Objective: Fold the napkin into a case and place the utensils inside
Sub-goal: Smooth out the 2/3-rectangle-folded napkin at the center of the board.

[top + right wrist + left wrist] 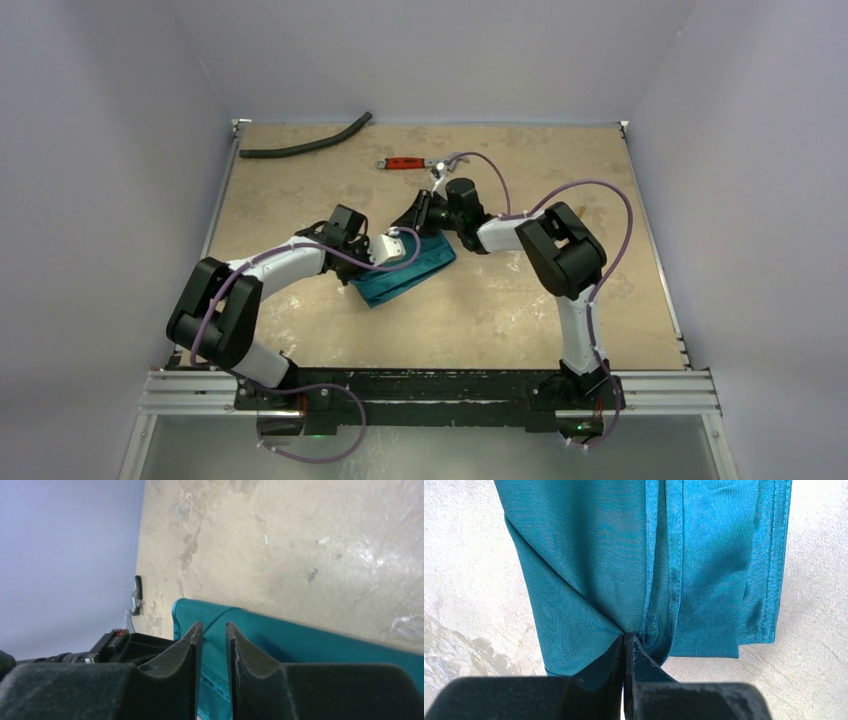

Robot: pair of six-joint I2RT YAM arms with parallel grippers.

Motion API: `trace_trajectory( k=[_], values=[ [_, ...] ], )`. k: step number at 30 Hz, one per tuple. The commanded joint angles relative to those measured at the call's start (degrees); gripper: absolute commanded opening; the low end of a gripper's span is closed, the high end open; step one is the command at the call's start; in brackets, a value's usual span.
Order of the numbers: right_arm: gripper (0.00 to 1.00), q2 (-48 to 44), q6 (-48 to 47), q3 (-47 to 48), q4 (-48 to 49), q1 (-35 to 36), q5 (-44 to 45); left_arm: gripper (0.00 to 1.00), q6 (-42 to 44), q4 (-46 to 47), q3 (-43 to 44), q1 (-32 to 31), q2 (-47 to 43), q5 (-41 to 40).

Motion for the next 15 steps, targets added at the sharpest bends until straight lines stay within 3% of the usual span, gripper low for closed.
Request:
trace_trajectory(
  k=[1,8,15],
  values=[
    [0.23,0.1,-1.5,2.3,-0.5,-0.3,0.9,0.0,2.8,0.4,-1.0,-0.1,0.7,0.0],
    [0.13,2.9,-1.2,-2.9,3.3,-3.4,4.2,0.0,6.0,-0.1,-0.4,0.0,0.5,-0.5],
    [0.11,1.1,-2.1,-7.9,6.7,-4.3,8.1,0.0,6.7,0.6,1.2,-0.1,0.7,-0.1]
  ],
)
